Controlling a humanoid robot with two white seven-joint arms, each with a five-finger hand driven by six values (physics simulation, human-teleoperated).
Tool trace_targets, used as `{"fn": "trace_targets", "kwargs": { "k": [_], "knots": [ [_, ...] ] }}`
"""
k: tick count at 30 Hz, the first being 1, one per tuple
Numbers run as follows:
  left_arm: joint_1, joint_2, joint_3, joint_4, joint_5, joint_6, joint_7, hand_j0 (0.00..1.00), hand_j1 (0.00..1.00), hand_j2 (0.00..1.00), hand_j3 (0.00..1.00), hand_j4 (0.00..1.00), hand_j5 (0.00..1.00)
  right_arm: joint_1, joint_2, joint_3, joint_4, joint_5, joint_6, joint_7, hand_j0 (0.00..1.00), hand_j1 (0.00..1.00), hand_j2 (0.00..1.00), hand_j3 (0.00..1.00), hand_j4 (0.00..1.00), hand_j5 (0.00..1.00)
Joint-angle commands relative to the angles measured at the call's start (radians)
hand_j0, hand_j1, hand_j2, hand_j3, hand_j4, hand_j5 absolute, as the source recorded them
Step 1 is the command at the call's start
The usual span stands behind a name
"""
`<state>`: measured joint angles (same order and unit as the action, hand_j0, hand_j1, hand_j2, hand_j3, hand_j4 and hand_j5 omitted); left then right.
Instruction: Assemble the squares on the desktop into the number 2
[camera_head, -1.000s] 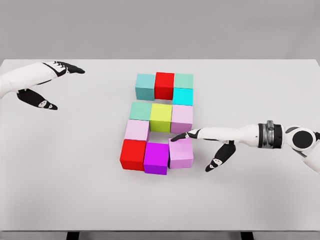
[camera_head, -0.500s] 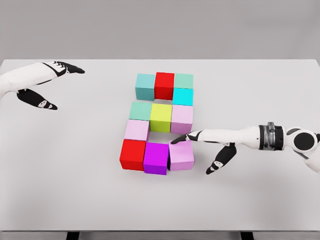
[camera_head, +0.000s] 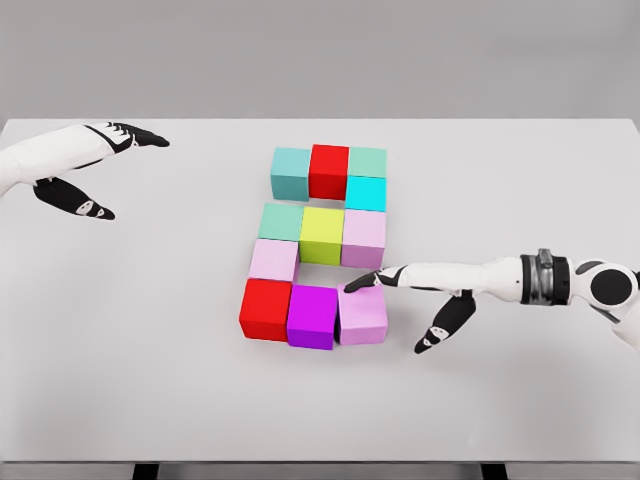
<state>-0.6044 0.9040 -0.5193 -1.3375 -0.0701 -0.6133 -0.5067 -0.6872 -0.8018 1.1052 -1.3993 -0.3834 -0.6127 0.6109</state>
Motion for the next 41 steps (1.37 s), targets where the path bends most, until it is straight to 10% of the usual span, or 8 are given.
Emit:
{"fn": "trace_targets", "kwargs": {
  "k": [1,17,22,27,41],
  "knots": [
    [0.0,0.001,0.001,0.0,0.007,0.002,0.0,1.0,1.0,1.0,1.0,1.0,1.0,0.0,-0.002,-0.001,-0.006,-0.008,0.002,0.0,1.0,1.0,1.0,1.0,1.0,1.0],
    [0.0,0.001,0.013,-0.003,0.013,0.002,0.0,1.0,1.0,1.0,1.0,1.0,1.0,-0.017,-0.011,-0.033,0.011,-0.006,0.002,0.0,1.0,1.0,1.0,1.0,1.0,1.0],
    [0.0,-0.004,0.013,-0.003,0.013,0.002,0.0,1.0,1.0,1.0,1.0,1.0,1.0,-0.017,-0.106,-0.122,0.017,0.006,0.002,0.0,1.0,1.0,1.0,1.0,1.0,1.0],
    [0.002,-0.007,0.012,-0.012,0.015,0.002,0.0,1.0,1.0,1.0,1.0,1.0,1.0,-0.002,-0.088,-0.346,0.115,0.202,0.002,0.0,1.0,1.0,1.0,1.0,1.0,1.0],
    [0.003,0.0,0.012,-0.011,0.015,0.002,-0.001,1.0,1.0,1.0,1.0,1.0,1.0,0.012,-0.079,-0.407,0.109,0.336,0.002,0.0,1.0,1.0,1.0,1.0,1.0,1.0]
  ]
}}
